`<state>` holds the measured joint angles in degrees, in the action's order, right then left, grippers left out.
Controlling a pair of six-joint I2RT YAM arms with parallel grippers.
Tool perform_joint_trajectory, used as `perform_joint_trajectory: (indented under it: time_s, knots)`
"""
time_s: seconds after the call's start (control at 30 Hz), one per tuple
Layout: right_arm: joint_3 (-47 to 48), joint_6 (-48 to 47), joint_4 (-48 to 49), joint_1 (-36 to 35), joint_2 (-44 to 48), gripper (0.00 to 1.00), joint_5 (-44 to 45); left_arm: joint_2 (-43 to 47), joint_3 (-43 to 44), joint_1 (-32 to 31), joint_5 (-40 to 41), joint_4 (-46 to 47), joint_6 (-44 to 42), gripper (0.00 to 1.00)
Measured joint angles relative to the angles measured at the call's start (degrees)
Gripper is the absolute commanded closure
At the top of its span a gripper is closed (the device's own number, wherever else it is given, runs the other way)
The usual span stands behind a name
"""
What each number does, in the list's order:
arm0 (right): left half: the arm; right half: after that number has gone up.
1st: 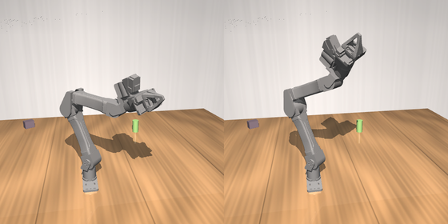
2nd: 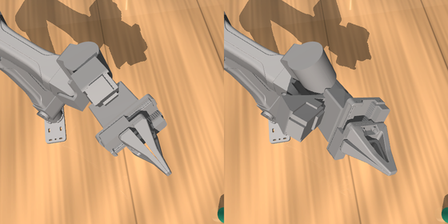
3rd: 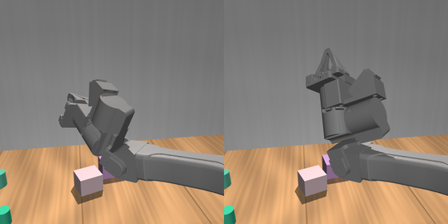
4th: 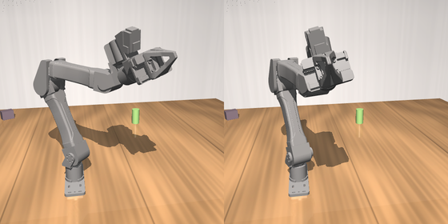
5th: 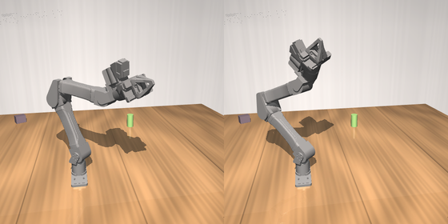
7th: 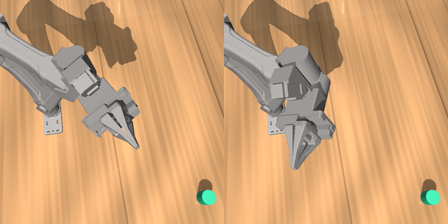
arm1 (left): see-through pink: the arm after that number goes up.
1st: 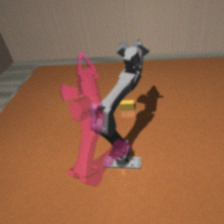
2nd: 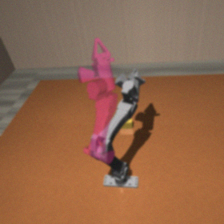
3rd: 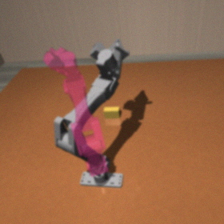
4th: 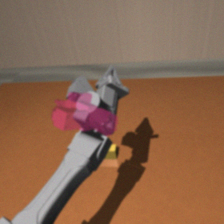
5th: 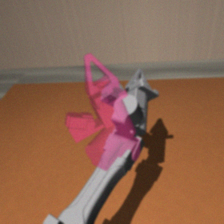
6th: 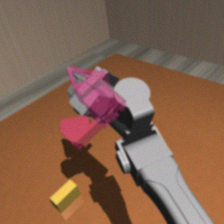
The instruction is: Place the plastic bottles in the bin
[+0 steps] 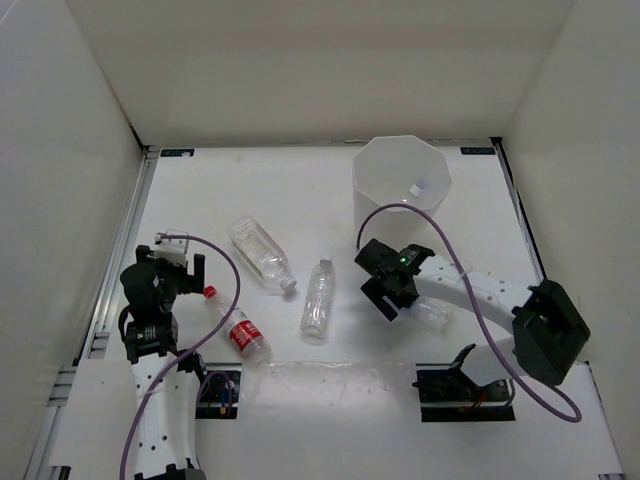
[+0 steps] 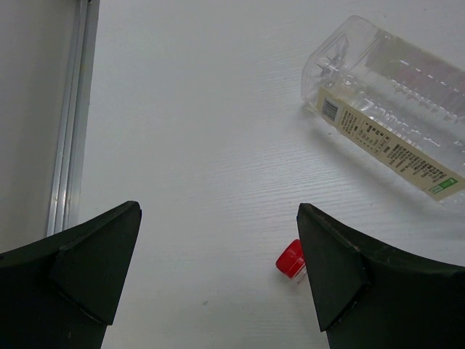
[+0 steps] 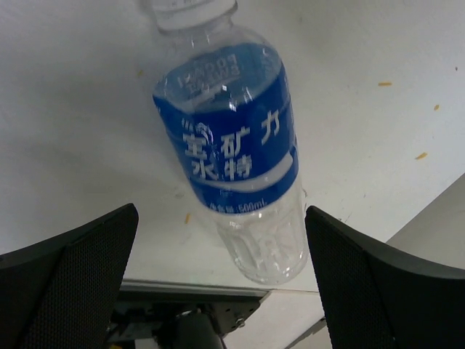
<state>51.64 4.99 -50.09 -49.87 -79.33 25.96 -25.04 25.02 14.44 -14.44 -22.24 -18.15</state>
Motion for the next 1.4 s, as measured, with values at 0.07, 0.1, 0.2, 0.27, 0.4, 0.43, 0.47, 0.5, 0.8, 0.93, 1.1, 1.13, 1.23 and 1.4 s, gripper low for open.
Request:
perform_joint_trajectory:
  time_s: [0.07,0.1,0.2,0.27,0.4,0.43,0.47,0.5,0.8,0.93,1.1,1.13,1.23,1.4]
  knots:
    - [-0.07,-0.55,1.2,0.0,-3.15,0.01,0.94,0.0,0.0,0.0,0.0,-0.07,0.0,0.0]
    - [-0.09,-0.74,1.64,0.0,-4.72,0.01,1.2,0.02,0.0,0.0,0.02,-0.07,0.0,0.0]
    - [-0.2,-0.87,2.73,0.0,-9.68,0.01,2.43,0.11,0.0,0.0,0.02,-0.09,0.0,0.0]
    - [-0.55,-0.63,3.37,0.0,-12.13,0.04,3.41,0.13,0.0,0.0,0.04,-0.15,0.0,0.0]
    - [-0.42,-0.55,3.19,-0.15,-13.75,0.54,4.98,0.11,0.0,0.0,0.02,-0.28,-0.09,0.0]
    - [-0.24,-0.28,3.06,-0.55,-13.97,0.61,5.55,0.11,0.0,0.0,0.02,-0.28,-0.11,0.0]
    - [-0.02,0.0,2.69,-0.9,-13.86,0.77,5.81,0.13,0.0,0.0,0.07,-0.28,-0.17,0.0]
    - [0.28,0.24,2.58,-1.53,-13.68,0.82,5.55,0.13,0.0,0.0,0.07,-0.31,-0.24,0.0]
    - [18.73,2.58,0.63,-11.67,-8.13,0.91,1.2,0.13,-0.87,0.0,0.07,-0.46,-0.42,0.0]
    - [34.4,2.8,1.88,-11.47,-6.27,0.92,0.85,0.13,-1.01,0.0,-0.02,-0.63,-0.61,0.0]
    - [47.5,0.76,8.31,-11.19,-3.02,0.96,4.15,0.13,-1.01,0.0,-0.02,-0.7,-0.83,0.0]
    - [48.43,-0.26,10.62,-10.95,-2.03,0.96,5.27,0.13,-1.01,0.0,-0.02,-0.74,-0.85,0.0]
    - [48.87,-3.37,18.27,-8.04,0.87,0.95,8.31,0.13,-1.01,0.0,-0.02,-1.01,-0.87,0.0]
    - [49.46,-3.41,25.18,5.2,0.59,0.95,12.72,0.24,-1.01,0.0,-0.02,-1.25,-0.83,0.0]
